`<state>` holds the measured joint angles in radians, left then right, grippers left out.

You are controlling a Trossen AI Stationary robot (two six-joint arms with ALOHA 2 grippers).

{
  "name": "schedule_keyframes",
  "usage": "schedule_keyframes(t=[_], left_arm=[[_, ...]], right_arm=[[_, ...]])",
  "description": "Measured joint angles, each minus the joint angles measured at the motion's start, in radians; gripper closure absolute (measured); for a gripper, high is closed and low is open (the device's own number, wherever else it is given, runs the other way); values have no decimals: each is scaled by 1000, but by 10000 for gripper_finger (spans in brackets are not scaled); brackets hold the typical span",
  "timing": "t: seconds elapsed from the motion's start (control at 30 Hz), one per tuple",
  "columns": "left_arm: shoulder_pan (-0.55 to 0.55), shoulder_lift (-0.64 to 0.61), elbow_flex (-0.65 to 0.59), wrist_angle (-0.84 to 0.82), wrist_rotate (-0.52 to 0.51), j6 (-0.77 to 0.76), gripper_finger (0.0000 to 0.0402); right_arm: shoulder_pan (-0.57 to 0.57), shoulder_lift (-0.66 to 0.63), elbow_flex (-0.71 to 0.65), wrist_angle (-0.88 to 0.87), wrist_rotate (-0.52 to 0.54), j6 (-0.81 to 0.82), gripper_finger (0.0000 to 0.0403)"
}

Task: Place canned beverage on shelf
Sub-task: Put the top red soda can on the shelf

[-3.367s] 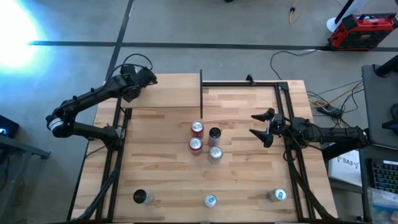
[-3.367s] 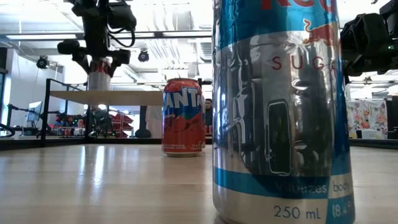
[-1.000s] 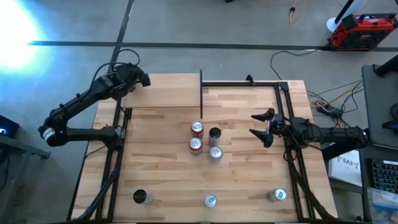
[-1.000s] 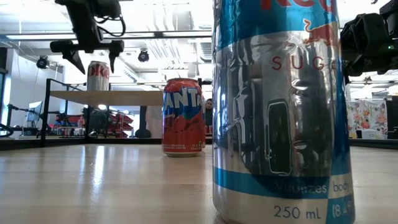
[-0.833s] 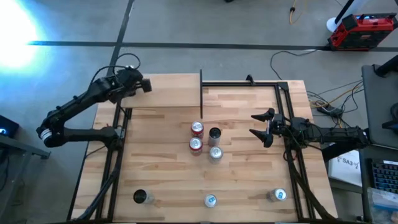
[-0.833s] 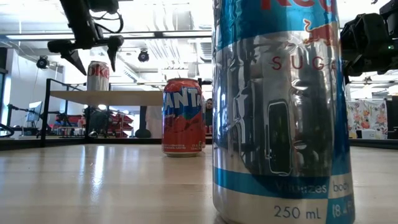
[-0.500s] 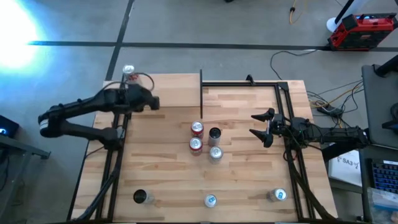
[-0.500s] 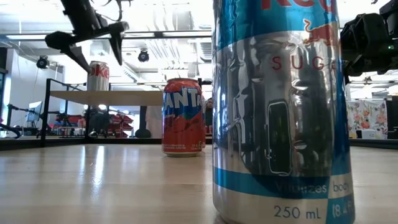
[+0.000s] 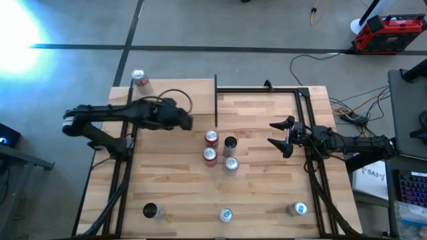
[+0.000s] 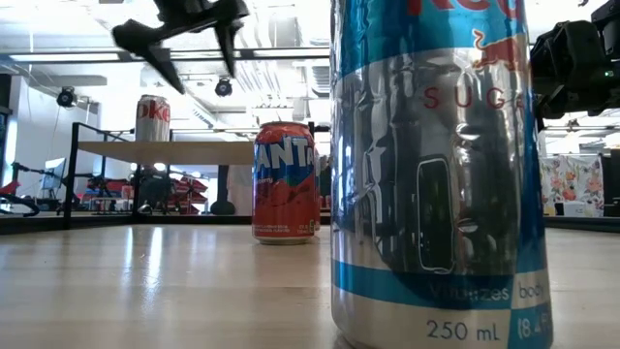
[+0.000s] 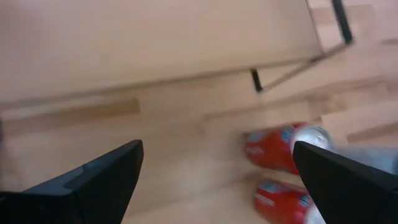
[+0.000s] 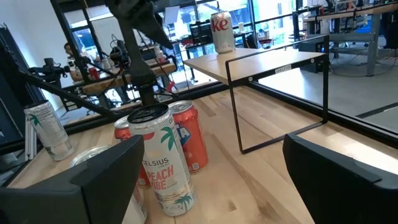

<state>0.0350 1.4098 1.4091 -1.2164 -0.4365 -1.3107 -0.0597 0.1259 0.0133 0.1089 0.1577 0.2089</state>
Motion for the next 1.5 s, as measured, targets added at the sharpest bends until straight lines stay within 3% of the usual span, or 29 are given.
schedule_keyframes(t=[0.43, 0.9, 1.1, 1.5], left_arm=[[-45, 403, 446, -216, 143, -43, 3], [-22, 654, 686, -229, 252, 52, 3], [10, 716, 723, -282, 297, 52, 3], [46, 729, 649, -197, 319, 32, 3]], right_arm=[[0, 0, 0, 0, 0, 0, 35], [0, 0, 0, 0, 0, 0, 35], [0, 0, 0, 0, 0, 0, 35], [0, 0, 0, 0, 0, 0, 35]])
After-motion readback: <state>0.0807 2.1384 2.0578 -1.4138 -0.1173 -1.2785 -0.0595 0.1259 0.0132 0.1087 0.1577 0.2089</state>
